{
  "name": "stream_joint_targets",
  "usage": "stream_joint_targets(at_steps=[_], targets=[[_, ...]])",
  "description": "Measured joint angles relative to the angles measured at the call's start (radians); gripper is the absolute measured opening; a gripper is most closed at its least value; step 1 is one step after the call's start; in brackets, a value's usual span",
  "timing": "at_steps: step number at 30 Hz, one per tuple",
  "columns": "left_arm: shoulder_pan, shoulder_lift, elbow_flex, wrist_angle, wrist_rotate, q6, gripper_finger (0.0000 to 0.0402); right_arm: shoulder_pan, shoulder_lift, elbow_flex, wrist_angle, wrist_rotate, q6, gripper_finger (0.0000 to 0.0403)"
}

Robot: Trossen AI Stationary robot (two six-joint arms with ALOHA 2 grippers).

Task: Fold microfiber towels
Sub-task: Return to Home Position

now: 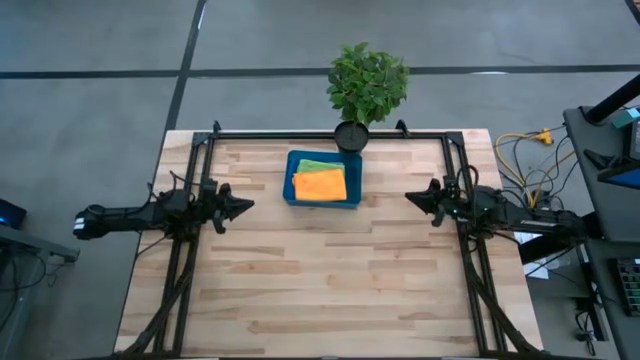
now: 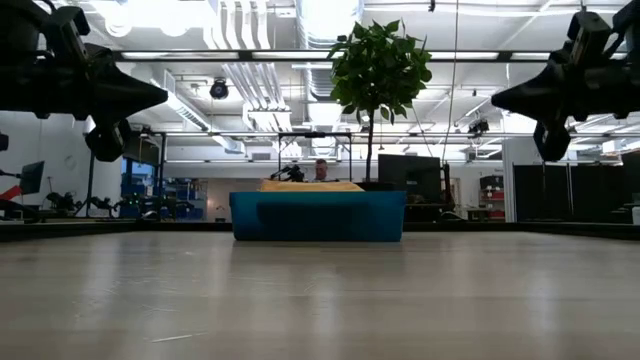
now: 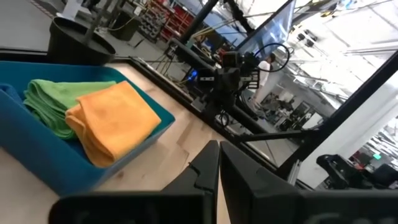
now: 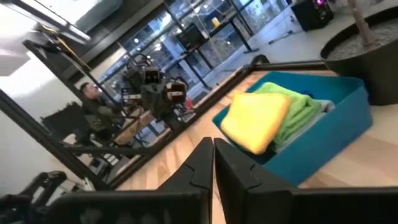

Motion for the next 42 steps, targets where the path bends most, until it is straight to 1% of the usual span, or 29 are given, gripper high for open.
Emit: stream_joint_targets(at_steps=[7, 42], targets=[[0.0, 0.016, -0.001, 0.0, 0.0, 0.0, 0.0, 0.0, 0.022, 0.001, -0.003, 0.009, -0.02, 0.0009], [0.0, 0.02, -0.001, 0.001, 0.0, -0.001, 0.0, 0.0, 0.022, 0.002, -0.005, 0.01, -0.022, 0.0009]])
